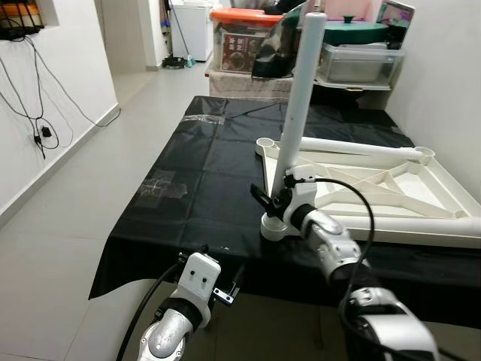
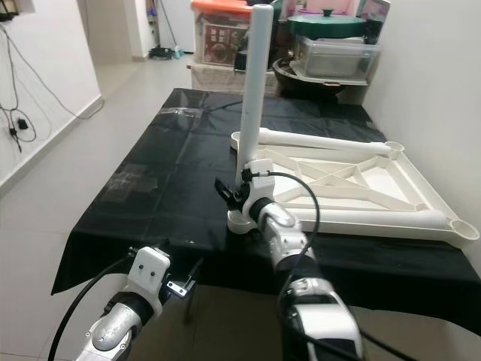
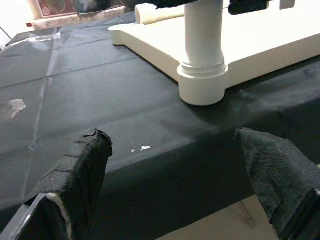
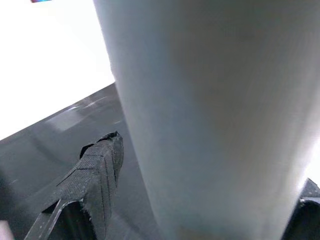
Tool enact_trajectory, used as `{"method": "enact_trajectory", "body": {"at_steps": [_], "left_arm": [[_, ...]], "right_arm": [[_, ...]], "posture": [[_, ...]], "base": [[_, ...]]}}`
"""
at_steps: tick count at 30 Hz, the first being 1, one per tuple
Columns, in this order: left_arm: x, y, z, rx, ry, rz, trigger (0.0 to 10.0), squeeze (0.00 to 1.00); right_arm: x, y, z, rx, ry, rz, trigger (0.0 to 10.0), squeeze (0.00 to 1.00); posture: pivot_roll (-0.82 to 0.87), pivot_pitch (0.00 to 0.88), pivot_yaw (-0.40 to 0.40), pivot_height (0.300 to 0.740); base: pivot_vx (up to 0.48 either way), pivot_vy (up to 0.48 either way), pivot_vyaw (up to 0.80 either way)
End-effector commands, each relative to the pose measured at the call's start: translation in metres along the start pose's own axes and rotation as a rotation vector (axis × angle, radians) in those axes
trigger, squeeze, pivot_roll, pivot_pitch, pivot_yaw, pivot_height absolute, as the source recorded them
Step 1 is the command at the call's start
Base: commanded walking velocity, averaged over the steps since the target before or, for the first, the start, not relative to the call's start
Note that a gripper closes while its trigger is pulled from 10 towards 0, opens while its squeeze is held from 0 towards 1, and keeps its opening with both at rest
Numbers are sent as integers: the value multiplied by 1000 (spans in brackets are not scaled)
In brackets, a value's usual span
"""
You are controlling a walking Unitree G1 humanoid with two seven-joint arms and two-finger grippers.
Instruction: Building children table
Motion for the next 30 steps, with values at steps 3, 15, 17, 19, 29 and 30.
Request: {"method": "enact_trajectory", "body": {"at_steps": [3,15,17,19,29,30], "left_arm": [[-2,1,-5,15,5,-14,10000,0],[-3,2,-5,17,4,-12,10000,0],[-3,1,-5,16,5,-11,10000,0],[-3,1,-5,16,6,-11,10000,0],[-2,0,-4,16,7,-13,10000,0],[-1,0,-4,16,7,-12,10000,0]], "right_arm": [[33,-9,4,11,43,254,10000,0],[64,-14,15,-17,53,521,10000,0],[75,-13,15,-39,33,585,0,0],[77,-14,15,-56,20,566,0,0],[22,-29,9,-1,-71,-76,0,0],[3,-24,4,31,-98,-258,0,0]], "posture": [[64,0,-69,740],[79,0,-85,740],[76,0,-83,740],[75,0,-79,740],[69,0,-77,740],[67,0,-75,740]], "base": [[0,0,0],[0,0,0],[0,0,0],[0,0,0],[0,0,0],[0,0,0]]}}
Point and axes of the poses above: a point about 5 cm out from each wrist's last joint towards the gripper, its own y axis pointing back from the gripper into the wrist, its own z axis along the axis of the wrist's last joint, x = y × z, the point moved 4 cm from there along -y, pointing out of the wrist towards the gripper, and after that the axes turned 14 degrees about y, right-handed, at the moved point
